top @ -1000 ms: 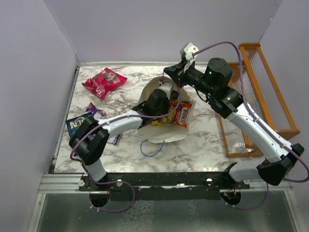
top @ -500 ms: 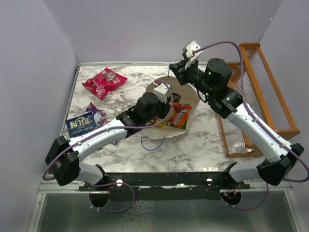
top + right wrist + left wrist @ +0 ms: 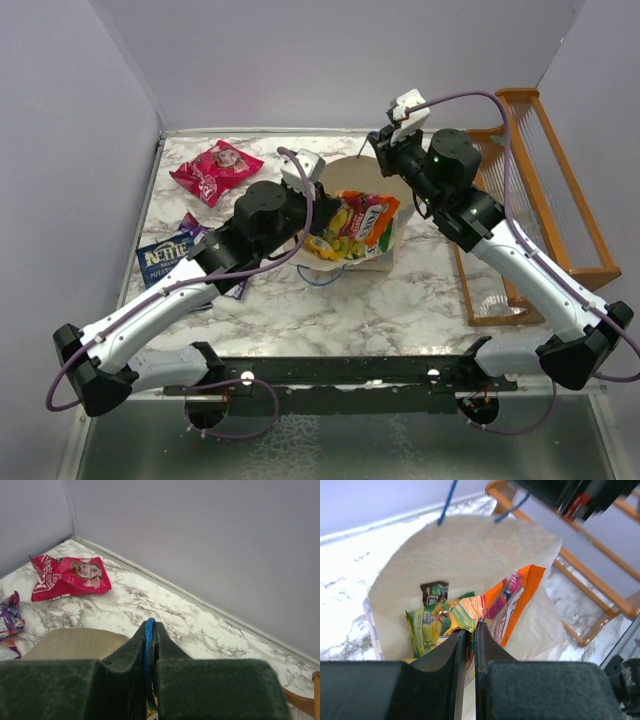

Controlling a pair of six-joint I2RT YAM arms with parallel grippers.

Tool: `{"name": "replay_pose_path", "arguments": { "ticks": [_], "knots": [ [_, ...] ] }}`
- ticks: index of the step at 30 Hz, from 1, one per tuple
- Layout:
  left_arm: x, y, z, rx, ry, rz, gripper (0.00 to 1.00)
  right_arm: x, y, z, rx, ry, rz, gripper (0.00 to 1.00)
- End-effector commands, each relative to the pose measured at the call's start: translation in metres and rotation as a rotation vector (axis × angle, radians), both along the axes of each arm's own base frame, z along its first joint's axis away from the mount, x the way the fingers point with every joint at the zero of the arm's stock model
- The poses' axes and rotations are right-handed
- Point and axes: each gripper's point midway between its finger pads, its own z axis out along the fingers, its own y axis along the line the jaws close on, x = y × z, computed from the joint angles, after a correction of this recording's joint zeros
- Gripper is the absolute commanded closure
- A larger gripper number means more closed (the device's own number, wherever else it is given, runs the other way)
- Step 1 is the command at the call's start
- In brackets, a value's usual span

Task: Take the snacks out of the paper bag
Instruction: Place the snack at the center of the board.

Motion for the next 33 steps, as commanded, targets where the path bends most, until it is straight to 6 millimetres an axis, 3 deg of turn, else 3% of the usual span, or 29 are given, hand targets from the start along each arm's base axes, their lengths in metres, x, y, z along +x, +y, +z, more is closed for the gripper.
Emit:
{"name": "replay_pose_path", "arguments": {
  "ticks": [1, 8, 12, 18, 21, 27, 33],
  "knots": [
    [-0.004, 0.024, 0.064, -0.061, -0.103, 0.061, 1.00, -0.003, -0.018, 0.026, 0.073, -0.064, -0.084, 0.98],
    [-0.006, 0.068, 0.135, -0.067, -0.261, 0.186, 1.00, -0.003, -0.039, 0.024, 0.109, -0.056, -0.188, 0.98],
    [-0.011, 0.102, 0.171, -0.073, -0.347, 0.285, 1.00, -0.005, -0.052, 0.024, 0.130, -0.058, -0.238, 0.98],
    [-0.020, 0.154, 0.195, -0.089, -0.406, 0.454, 1.00, -0.010, -0.058, 0.025, 0.136, -0.073, -0.246, 0.98],
    [-0.017, 0.170, 0.184, -0.063, -0.380, 0.538, 1.00, -0.012, -0.056, 0.028, 0.140, -0.079, -0.228, 0.98],
    [0.004, 0.193, 0.108, 0.147, -0.238, 0.771, 1.00, -0.019, -0.052, 0.034, 0.147, -0.095, -0.184, 0.98],
    [0.019, 0.231, 0.059, 0.347, -0.190, 0.983, 1.00, -0.024, -0.051, 0.037, 0.143, -0.105, -0.157, 0.98]
  ]
}}
